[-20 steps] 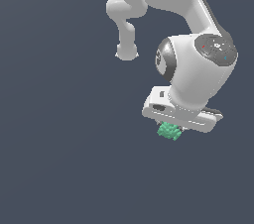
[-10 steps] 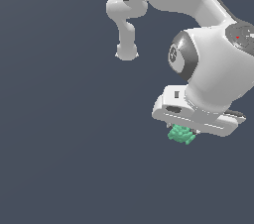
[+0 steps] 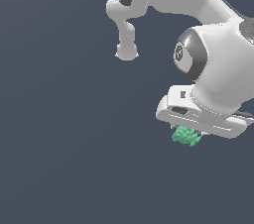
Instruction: Pick up the object and move it to a goal position.
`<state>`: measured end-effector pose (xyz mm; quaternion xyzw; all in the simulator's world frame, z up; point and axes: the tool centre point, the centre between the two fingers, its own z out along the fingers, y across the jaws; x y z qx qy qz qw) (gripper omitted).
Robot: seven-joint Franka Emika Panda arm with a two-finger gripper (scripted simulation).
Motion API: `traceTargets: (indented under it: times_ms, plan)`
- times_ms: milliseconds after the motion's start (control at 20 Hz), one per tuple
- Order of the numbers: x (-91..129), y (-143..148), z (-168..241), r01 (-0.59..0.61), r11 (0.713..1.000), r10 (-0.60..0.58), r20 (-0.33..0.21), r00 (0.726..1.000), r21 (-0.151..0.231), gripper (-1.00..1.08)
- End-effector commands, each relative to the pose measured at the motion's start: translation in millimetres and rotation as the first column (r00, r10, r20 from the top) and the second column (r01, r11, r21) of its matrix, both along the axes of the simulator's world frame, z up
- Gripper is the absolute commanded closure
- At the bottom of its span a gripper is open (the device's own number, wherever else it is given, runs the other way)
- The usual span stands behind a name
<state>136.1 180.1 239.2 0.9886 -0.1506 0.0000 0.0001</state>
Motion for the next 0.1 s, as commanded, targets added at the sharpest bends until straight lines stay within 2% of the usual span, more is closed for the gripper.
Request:
traceTargets:
  times_ms: [0,50]
  plan:
    - [0.8,0.6,0.9,0.0,1.0,0.0,0.0,1.0,0.0,1.08]
    - [0.9,0.6,1.0,0.0,1.0,0.0,0.0,1.0,0.0,1.08]
